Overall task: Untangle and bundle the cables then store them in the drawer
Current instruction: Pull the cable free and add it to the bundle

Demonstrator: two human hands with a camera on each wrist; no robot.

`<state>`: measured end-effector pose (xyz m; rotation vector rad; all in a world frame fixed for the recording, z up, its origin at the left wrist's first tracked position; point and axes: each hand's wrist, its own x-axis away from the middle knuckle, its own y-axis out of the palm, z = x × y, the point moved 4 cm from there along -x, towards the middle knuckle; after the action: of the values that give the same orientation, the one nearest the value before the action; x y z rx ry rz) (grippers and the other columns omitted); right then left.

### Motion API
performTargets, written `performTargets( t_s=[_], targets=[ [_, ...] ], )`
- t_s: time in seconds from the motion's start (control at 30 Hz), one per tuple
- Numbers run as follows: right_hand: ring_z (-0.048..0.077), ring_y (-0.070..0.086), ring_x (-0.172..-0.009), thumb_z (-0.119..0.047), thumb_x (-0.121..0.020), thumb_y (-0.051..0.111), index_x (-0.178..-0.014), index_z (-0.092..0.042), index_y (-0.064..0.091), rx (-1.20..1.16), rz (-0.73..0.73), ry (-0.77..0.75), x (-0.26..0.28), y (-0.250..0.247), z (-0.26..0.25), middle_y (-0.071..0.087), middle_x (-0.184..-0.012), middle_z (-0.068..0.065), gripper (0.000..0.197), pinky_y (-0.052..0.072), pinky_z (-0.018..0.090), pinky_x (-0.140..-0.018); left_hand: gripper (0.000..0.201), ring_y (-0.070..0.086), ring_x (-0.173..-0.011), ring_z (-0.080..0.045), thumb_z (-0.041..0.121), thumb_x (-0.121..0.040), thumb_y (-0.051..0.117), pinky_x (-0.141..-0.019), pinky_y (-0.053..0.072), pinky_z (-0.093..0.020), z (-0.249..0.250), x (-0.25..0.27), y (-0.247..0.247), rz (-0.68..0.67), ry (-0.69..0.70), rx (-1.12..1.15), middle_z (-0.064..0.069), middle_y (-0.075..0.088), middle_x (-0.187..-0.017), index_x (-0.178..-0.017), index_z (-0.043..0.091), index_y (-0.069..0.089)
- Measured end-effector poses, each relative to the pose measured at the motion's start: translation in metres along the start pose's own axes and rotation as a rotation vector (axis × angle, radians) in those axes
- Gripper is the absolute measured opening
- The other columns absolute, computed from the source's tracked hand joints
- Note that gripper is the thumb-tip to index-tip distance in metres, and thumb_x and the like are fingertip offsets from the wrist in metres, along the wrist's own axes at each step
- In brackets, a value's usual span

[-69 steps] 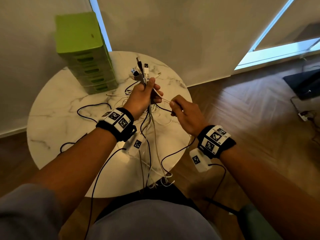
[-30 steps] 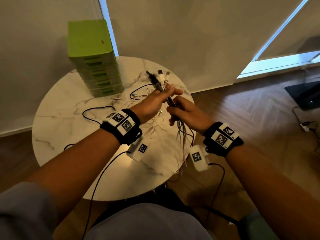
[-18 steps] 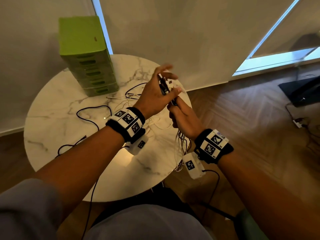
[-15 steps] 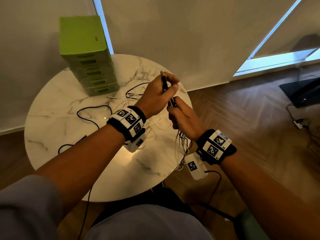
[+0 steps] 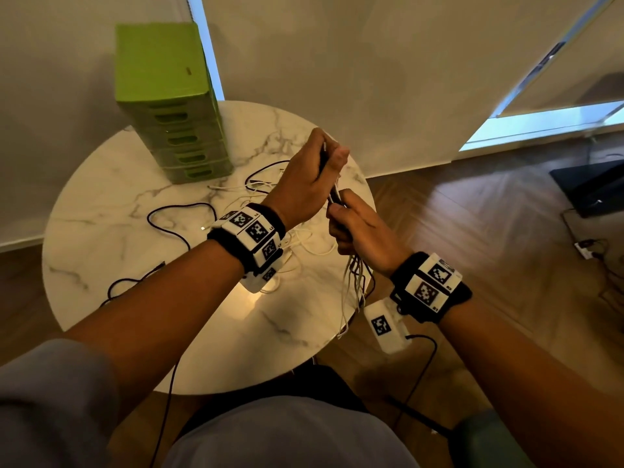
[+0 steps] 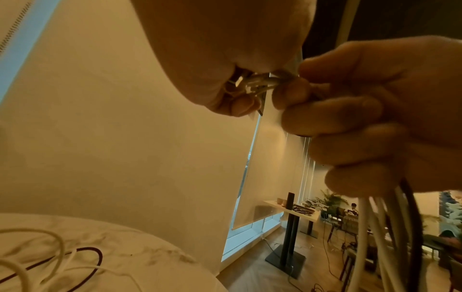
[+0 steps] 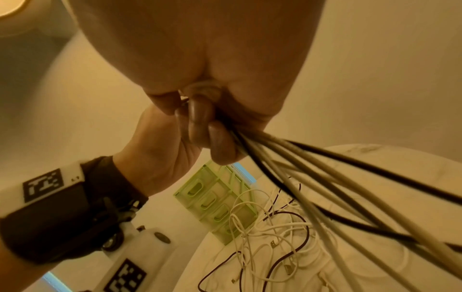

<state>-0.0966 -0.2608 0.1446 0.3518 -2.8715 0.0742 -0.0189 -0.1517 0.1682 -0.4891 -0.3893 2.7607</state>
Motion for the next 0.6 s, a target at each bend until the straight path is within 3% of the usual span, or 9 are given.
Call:
performTargets(
  t_s=[0.07,0.1,0.17,0.23,0.27,0.33,0.43,0.5,0.6],
  targets=[
    [0.013,0.023,-0.059,-0.022,-0.104,0.037,-0.086,-0.02,0.039,0.031,0.055,-0.029,-0.004,-0.006,0.004,0.033,-0.065,-0.008,0.019,0.022,0.029,-0.051,0.026,0.063,-0.083,-0.025,0.033,-0.103,0.051,-0.079,0.054,-0.041,-0.003,-0.002,-0.001,-0.045,-0.004,0.03,-0.018,0.063,-0.105,-0.109,0.007,0.049],
    [0.01,0.027,-0.057,-0.024,-0.104,0.037,-0.086,-0.021,0.042,0.032,0.111,-0.033,-0.007,-0.012,0.005,0.036,-0.064,-0.011,0.018,0.025,0.027,-0.051,0.03,0.065,-0.086,-0.019,0.031,-0.101,0.056,-0.083,0.056,-0.037,-0.005,-0.002,-0.003,-0.052,-0.014,0.109,-0.014,0.059,-0.119,-0.12,0.01,0.047],
    [0.007,0.028,-0.053,-0.023,-0.103,0.036,-0.086,-0.022,0.041,-0.038,0.213,-0.008,-0.013,-0.024,0.005,0.035,-0.061,-0.013,0.018,0.026,0.026,-0.049,0.064,0.066,-0.105,-0.014,0.036,-0.097,0.064,-0.098,0.054,-0.036,-0.018,0.003,-0.007,-0.037,-0.137,0.28,-0.006,0.037,-0.151,-0.147,0.023,0.027],
    [0.007,0.024,-0.051,-0.017,-0.103,0.036,-0.083,-0.021,0.037,-0.11,0.198,0.029,-0.019,-0.03,0.003,0.031,-0.061,-0.011,0.02,0.024,0.025,-0.048,0.086,0.054,-0.129,-0.006,0.067,-0.088,0.06,-0.114,0.042,-0.043,-0.035,0.013,-0.001,-0.143,-0.334,0.3,0.008,0.026,-0.161,-0.155,0.035,0.018],
    [0.007,0.023,-0.051,-0.013,-0.101,0.035,-0.084,-0.022,0.037,-0.119,0.143,0.037,-0.021,-0.029,0.001,0.03,-0.061,-0.01,0.02,0.024,0.024,-0.048,0.088,0.046,-0.135,-0.001,0.081,-0.081,0.053,-0.119,0.035,-0.044,-0.04,0.019,0.005,-0.242,-0.405,0.295,0.013,0.03,-0.159,-0.153,0.039,0.025],
    [0.008,0.025,-0.053,-0.005,-0.098,0.034,-0.09,-0.025,0.042,-0.067,-0.007,0.039,-0.023,-0.018,0.0,0.03,-0.064,-0.008,0.024,0.025,0.024,-0.05,0.077,0.04,-0.139,0.002,0.085,-0.083,0.042,-0.122,0.027,-0.044,-0.041,0.025,0.017,-0.378,-0.467,0.353,0.016,0.04,-0.154,-0.146,0.041,0.04],
    [0.009,0.029,-0.057,0.001,-0.095,0.036,-0.099,-0.028,0.045,0.041,-0.121,0.042,-0.023,-0.001,-0.001,0.031,-0.072,0.0,0.03,0.027,0.027,-0.053,0.048,0.06,-0.119,-0.001,0.055,-0.105,0.036,-0.105,0.044,-0.036,-0.03,0.019,0.017,-0.299,-0.47,0.421,0.017,0.066,-0.128,-0.134,0.028,0.062],
    [0.011,0.028,-0.058,0.001,-0.094,0.038,-0.097,-0.024,0.045,0.034,-0.111,0.042,-0.027,0.003,-0.005,0.03,-0.072,0.002,0.026,0.027,0.028,-0.053,0.042,0.066,-0.107,-0.009,0.045,-0.108,0.036,-0.093,0.05,-0.034,-0.025,0.015,0.011,-0.231,-0.444,0.382,0.015,0.07,-0.115,-0.122,0.023,0.069],
    [0.015,0.036,-0.059,0.001,-0.095,0.043,-0.091,-0.018,0.047,0.039,-0.137,0.019,-0.036,0.0,-0.004,0.037,-0.071,0.005,0.019,0.032,0.029,-0.054,0.047,0.066,-0.104,-0.012,0.045,-0.108,0.034,-0.101,0.049,-0.032,-0.027,0.014,0.003,-0.178,-0.449,0.304,-0.002,0.07,-0.103,-0.12,0.02,0.072]
  ],
)
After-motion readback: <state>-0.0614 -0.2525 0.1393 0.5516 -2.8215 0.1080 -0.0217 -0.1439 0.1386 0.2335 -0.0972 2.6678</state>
